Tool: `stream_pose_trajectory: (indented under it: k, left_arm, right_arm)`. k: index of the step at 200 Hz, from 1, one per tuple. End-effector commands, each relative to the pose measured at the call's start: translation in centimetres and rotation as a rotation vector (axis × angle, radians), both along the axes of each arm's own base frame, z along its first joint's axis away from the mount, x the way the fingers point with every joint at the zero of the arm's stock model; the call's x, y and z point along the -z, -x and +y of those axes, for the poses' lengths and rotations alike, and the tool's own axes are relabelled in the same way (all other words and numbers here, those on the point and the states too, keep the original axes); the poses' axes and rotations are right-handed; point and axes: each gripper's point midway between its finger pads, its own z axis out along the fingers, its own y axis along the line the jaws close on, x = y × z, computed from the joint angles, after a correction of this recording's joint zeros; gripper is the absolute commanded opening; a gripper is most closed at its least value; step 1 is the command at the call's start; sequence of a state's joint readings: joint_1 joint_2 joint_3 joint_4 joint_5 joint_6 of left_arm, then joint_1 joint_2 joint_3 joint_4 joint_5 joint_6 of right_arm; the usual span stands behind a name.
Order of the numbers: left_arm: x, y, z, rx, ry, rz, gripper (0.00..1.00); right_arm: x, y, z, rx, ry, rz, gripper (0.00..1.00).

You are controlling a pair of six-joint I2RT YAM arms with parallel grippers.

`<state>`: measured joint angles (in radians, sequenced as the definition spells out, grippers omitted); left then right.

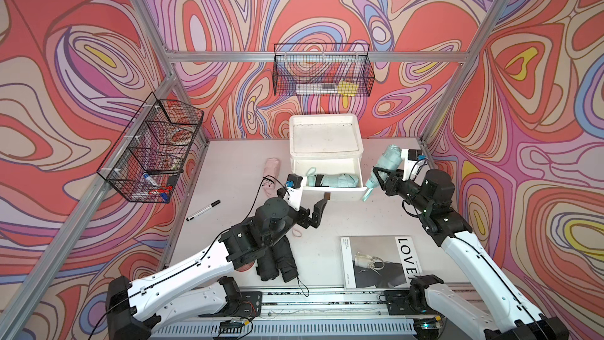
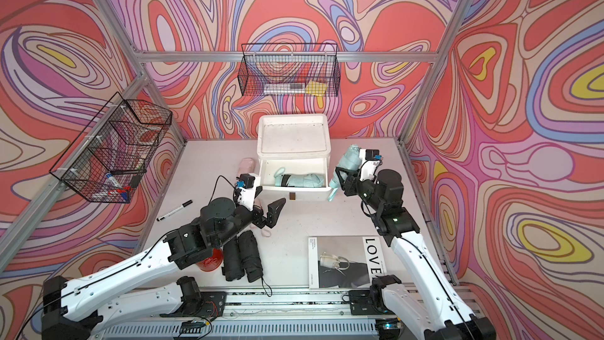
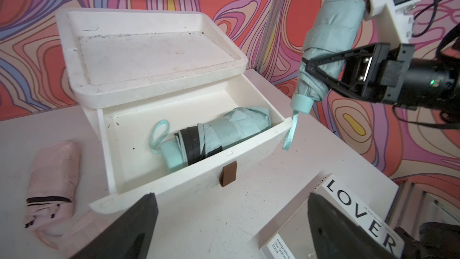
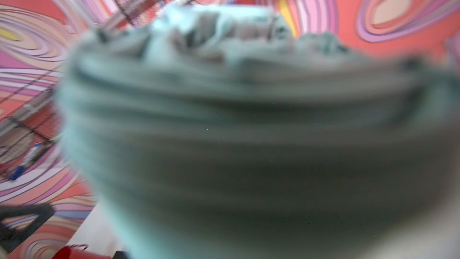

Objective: Place the umbrella in the drawer by color
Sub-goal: Pick up the umbrella from the center of the board.

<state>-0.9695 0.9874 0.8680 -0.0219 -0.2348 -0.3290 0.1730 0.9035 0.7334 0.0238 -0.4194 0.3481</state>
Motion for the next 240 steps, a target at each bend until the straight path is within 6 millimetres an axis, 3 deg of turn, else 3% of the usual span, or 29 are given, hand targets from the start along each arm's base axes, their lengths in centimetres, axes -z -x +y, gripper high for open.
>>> stream_pose_trajectory:
  k: [1,56,122,155,196,208,228,240]
  left_arm:
    - [-1.8,1.2,-3.0,0.145,0.047,0.034,0.99]
    - [-4.2,1.4,-7.9,0.324,0.055,0.024,0.99]
    - [-4.1,1.8,-13.1,0.504,0.035,0.096,0.99]
    - [-3.7,2.1,-14.2,0.558,0.024,0.123,0.96]
    - [-3.7,2.3,-13.9,0.557,0.024,0.121,0.91]
    - [-3.9,2.5,-13.8,0.565,0.034,0.118,0.84]
    - [-4.2,2.8,-13.7,0.577,0.054,0.106,0.58]
    - [-4.2,2.6,-13.4,0.558,0.058,0.096,0.45]
  right_arm:
    - [-4.2,4.2,3.0,-0.243,-0.055,-0.275,0.16]
    - [-1.4,8.5,5.6,-0.463,-0.059,-0.313,0.18]
    - [-1.7,10.8,7.3,-0.622,-0.081,-0.336,0.19]
    - [-1.7,11.7,7.9,-0.677,-0.083,-0.343,0.19]
    - [-1.6,12.8,8.9,-0.758,-0.088,-0.357,0.19]
    - [-1.6,12.9,9.1,-0.773,-0.089,-0.353,0.19]
    - [-1.7,12.7,9.1,-0.767,-0.090,-0.342,0.22]
    - [-1.7,12.5,9.1,-0.754,-0.089,-0.330,0.30]
